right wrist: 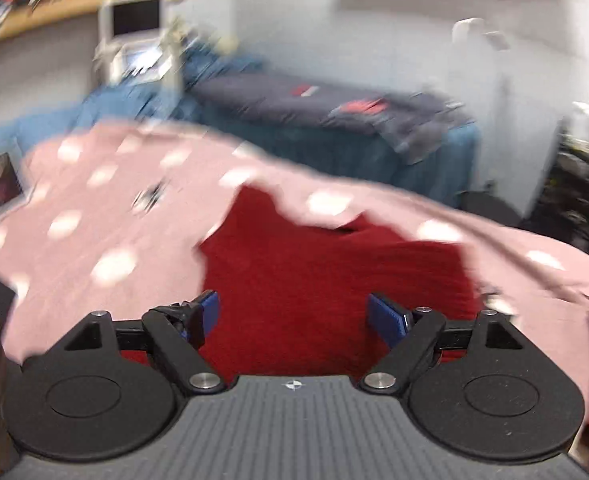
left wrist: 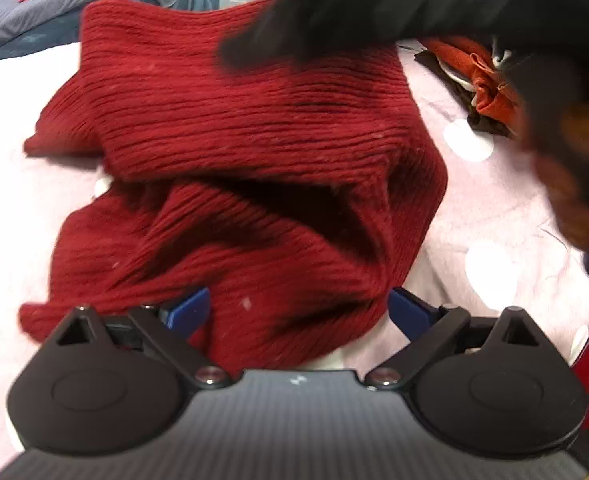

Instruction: Fold small clothes

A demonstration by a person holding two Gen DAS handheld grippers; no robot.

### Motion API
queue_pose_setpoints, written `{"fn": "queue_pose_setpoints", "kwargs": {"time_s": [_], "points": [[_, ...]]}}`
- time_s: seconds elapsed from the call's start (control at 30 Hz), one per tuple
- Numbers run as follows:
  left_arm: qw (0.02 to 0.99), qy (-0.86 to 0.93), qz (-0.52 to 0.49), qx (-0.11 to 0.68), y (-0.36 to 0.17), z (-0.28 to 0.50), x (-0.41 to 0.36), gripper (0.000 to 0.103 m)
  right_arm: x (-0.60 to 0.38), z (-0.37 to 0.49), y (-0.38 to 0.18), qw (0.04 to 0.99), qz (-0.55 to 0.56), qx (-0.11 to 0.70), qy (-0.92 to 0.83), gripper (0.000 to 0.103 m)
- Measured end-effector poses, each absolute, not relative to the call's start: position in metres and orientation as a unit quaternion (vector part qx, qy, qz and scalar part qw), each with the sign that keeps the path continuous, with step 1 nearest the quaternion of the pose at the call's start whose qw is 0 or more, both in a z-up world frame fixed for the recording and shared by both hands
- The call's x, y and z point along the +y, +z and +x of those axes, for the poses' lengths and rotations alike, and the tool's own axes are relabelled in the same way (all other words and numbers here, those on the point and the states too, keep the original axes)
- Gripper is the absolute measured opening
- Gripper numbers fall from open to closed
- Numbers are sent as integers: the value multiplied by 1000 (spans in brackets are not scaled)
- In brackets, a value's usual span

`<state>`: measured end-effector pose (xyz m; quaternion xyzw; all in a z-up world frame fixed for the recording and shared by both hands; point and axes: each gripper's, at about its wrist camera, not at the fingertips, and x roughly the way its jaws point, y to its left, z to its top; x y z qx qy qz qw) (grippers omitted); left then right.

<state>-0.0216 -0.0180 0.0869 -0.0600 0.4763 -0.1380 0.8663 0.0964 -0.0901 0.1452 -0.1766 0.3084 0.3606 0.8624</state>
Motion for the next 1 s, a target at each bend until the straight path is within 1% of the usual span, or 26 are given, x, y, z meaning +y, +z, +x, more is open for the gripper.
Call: {"fn": "queue_pose_setpoints", "kwargs": {"time_s": [0.1,0.17,0.2,0.23,0.27,0.33,0.37,0.43,0.53,0.67,0.87,0.93,0.97,1.0], "points": [[865,-133,-57,480,89,-34,-4,101,-69,93,119,844,-249,319,353,103],[863,-121,-75,484,90,-38,9,101,-66,87,105,850,-287,289,333,103],[863,-112,-91,483,92,-40,17,101,-70,84,103,858,-287,275,325,103],[864,-106,-103,481,93,-41,23,101,-77,83,104,871,-275,263,310,44],[865,-99,-112,479,95,-42,29,101,-87,84,110,884,-253,254,301,19],[868,-88,-115,475,99,-42,35,101,-115,87,122,905,-170,254,297,17],[869,-86,-113,474,103,-43,40,101,-129,86,128,913,-150,247,286,16],[872,-81,-109,470,108,-38,40,101,-159,73,138,930,-130,224,261,16],[874,-87,-111,465,113,-35,37,102,-212,49,149,948,-101,216,213,15],[878,-91,-100,459,116,-30,28,102,-288,13,152,957,-58,245,144,14],[883,-94,-87,452,123,-20,20,102,-345,-22,136,948,-42,312,56,13],[883,-99,-85,450,126,-19,16,102,-354,-32,133,945,-35,323,43,9],[883,-101,-83,450,126,-19,14,102,-356,-37,134,944,-41,327,34,5],[883,-103,-80,451,126,-19,12,102,-360,-42,136,944,-46,327,22,5]]}}
